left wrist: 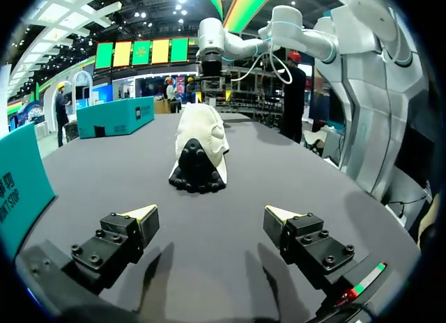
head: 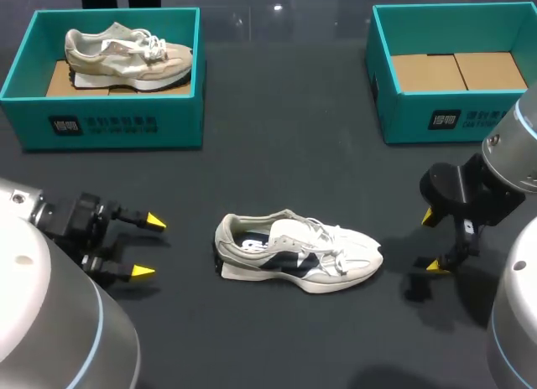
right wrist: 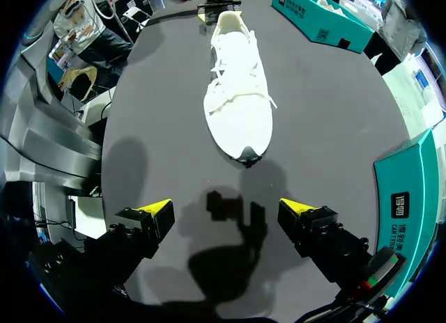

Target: Take the shoe out of the shoebox, open the shoe tongue, remove and reinsert the insole, then place the shoe into the shoebox

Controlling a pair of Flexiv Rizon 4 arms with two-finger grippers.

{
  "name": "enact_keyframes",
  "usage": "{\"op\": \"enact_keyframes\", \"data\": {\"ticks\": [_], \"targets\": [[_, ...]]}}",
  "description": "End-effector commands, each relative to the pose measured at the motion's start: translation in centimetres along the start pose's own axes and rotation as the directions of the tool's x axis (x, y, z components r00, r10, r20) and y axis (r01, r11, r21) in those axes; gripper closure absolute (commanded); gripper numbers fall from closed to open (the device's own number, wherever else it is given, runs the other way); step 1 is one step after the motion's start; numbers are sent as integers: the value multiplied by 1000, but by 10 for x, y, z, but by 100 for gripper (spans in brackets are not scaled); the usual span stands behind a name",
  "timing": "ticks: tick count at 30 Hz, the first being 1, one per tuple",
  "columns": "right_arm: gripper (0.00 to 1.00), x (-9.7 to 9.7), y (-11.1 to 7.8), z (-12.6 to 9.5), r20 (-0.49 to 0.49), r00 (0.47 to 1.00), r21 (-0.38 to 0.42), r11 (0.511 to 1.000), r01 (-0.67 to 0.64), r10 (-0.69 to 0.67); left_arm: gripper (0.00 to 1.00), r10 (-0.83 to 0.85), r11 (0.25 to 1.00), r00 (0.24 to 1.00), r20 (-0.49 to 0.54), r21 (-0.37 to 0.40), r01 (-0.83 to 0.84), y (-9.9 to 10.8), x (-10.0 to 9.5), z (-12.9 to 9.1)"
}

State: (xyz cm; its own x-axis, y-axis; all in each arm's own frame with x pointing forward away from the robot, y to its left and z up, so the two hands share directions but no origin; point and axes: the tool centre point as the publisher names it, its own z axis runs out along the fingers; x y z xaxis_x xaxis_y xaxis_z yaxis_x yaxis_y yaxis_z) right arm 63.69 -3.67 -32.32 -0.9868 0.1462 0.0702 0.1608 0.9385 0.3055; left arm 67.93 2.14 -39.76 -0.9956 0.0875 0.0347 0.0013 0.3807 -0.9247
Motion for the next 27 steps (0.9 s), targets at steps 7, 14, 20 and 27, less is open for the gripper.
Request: {"op": "enact_keyframes", "data": {"ticks": [7, 14, 20, 27], "targets": [[0, 1, 0, 0, 2, 1000, 0, 1000, 0, 0, 0, -12, 1000, 999, -38, 18, 13, -3, -5, 19], [0, 1, 0, 0, 2, 1000, 0, 1000, 0, 0, 0, -16, 1000, 999, -45, 20, 17, -8, -10, 39], [0, 1, 0, 0, 2, 1000, 0, 1000, 0, 0, 0, -48, 999, 998, -37, 18, 49, -11, -14, 50], [0, 1, 0, 0, 2, 1000, 0, 1000, 0, 0, 0, -89, 996, 996, -8, 22, 89, -16, -19, 66]]}}
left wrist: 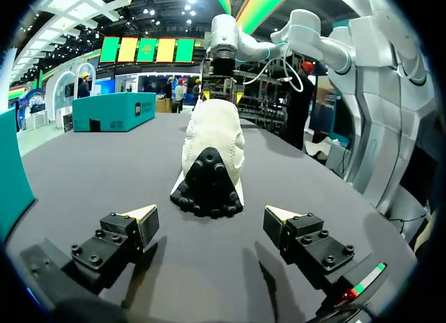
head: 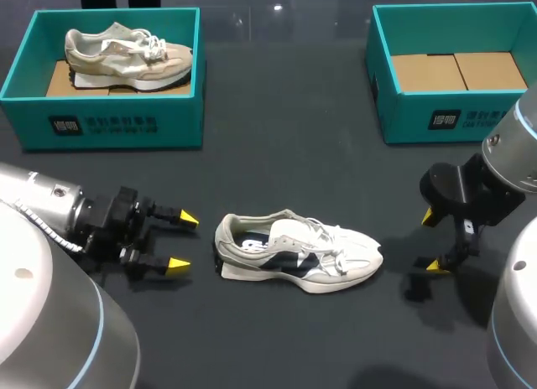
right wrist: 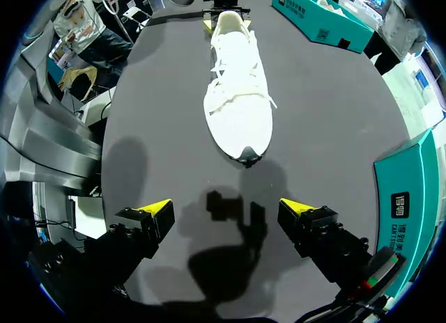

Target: Take the shoe out of the shoebox, open the shoe tongue, remove and reinsert the insole, then place the shoe into the shoebox

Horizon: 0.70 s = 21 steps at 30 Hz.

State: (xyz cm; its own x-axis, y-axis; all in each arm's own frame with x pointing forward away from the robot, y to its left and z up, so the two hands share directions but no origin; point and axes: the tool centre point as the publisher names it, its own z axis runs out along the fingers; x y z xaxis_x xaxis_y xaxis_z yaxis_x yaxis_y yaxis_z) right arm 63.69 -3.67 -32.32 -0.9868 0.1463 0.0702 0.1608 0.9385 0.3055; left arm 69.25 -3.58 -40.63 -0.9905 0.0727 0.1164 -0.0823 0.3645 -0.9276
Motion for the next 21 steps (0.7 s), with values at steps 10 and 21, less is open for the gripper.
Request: {"op": "enact_keyframes", "data": {"ticks": [10, 21], "targets": [[0, 1, 0, 0, 2, 1000, 0, 1000, 0, 0, 0, -22, 1000, 1000, 19, 2, 22, -11, -3, 29], [0, 1, 0, 0, 2, 1000, 0, 1000, 0, 0, 0, -26, 1000, 1000, 14, -1, 26, -13, -6, 41]]}}
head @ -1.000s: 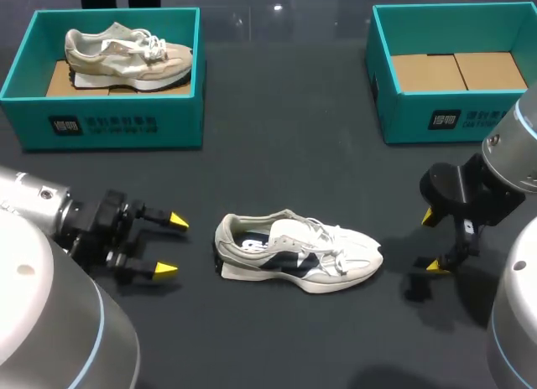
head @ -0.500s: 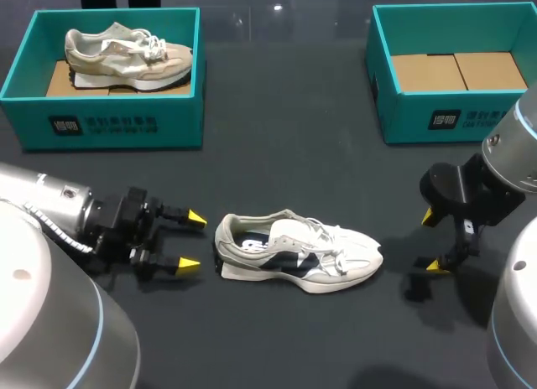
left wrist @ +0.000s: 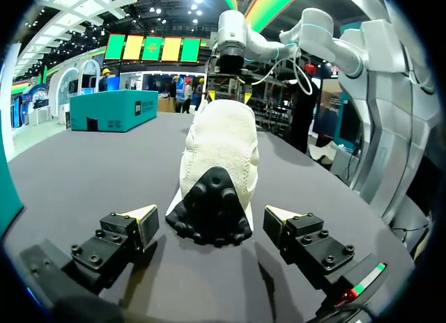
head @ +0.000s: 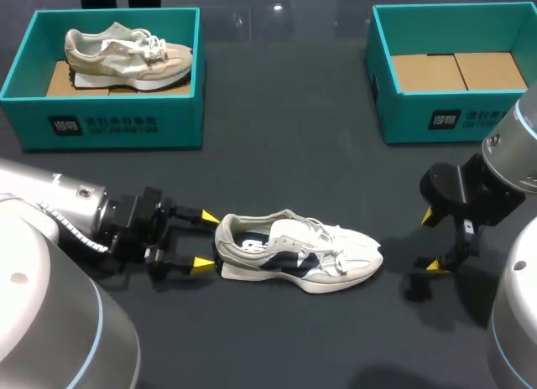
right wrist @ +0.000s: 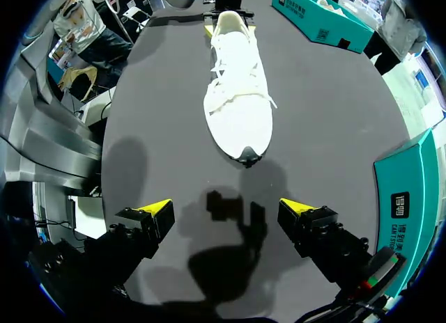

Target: Take the shoe out of the shoebox, open the shoe tongue, remove and reinsert the insole, then place the shoe into the shoebox

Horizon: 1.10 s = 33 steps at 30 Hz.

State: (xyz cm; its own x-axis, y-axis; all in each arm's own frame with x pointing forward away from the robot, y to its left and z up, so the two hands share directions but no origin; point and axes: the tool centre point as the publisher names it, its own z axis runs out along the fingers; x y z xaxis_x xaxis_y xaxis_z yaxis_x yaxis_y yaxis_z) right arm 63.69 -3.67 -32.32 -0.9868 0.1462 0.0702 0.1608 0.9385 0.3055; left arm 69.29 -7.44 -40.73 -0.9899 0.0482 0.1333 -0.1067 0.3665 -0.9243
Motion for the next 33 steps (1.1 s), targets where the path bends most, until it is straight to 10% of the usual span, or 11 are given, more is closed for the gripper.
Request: {"op": "enact_keyframes", "data": {"ticks": [1, 33], "targets": [[0, 1, 0, 0, 2, 1000, 0, 1000, 0, 0, 0, -3, 1000, 1000, -4, 0, 3, 0, -2, 6], [0, 1, 0, 0, 2, 1000, 0, 1000, 0, 0, 0, -12, 1000, 1000, -26, -12, 11, -5, -2, 49]]}}
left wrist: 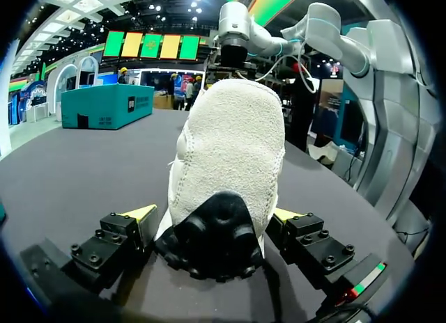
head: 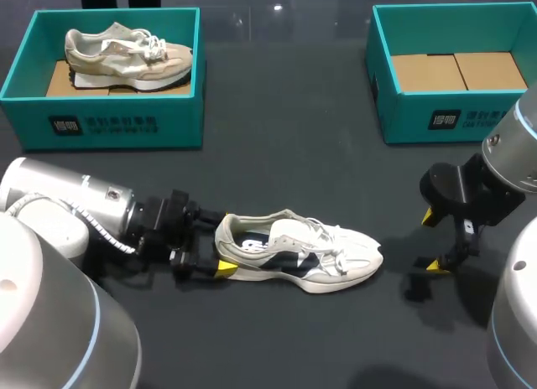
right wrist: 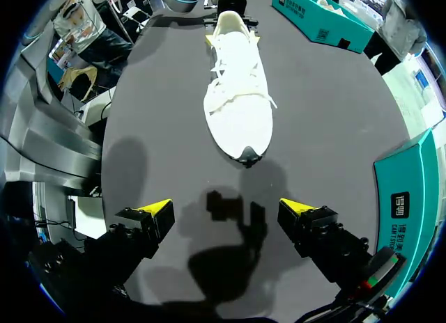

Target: Take the shoe out of the shoebox, open the shoe tongue, remove and reinsert the insole, then place the shoe into the shoebox

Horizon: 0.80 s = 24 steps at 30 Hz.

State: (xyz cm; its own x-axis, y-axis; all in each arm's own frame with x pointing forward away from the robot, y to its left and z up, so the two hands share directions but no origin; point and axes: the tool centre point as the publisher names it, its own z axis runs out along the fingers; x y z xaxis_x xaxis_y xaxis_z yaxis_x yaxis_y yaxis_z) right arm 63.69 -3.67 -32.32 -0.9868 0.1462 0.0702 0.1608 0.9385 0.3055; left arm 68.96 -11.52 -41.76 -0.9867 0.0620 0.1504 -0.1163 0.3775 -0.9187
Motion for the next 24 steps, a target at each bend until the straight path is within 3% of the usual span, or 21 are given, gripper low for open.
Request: {"op": "enact_keyframes", "data": {"ticks": [1, 15, 24], "targets": [[0, 1, 0, 0, 2, 1000, 0, 1000, 0, 0, 0, 0, 1000, 1000, -9, -1, 0, 0, -2, 8], [0, 1, 0, 0, 2, 1000, 0, 1000, 0, 0, 0, 3, 1000, 999, -42, 5, -3, -3, 7, 19], [0, 1, 0, 0, 2, 1000, 0, 1000, 0, 0, 0, 11, 1000, 1000, 19, 2, -11, -5, 12, 15]]}}
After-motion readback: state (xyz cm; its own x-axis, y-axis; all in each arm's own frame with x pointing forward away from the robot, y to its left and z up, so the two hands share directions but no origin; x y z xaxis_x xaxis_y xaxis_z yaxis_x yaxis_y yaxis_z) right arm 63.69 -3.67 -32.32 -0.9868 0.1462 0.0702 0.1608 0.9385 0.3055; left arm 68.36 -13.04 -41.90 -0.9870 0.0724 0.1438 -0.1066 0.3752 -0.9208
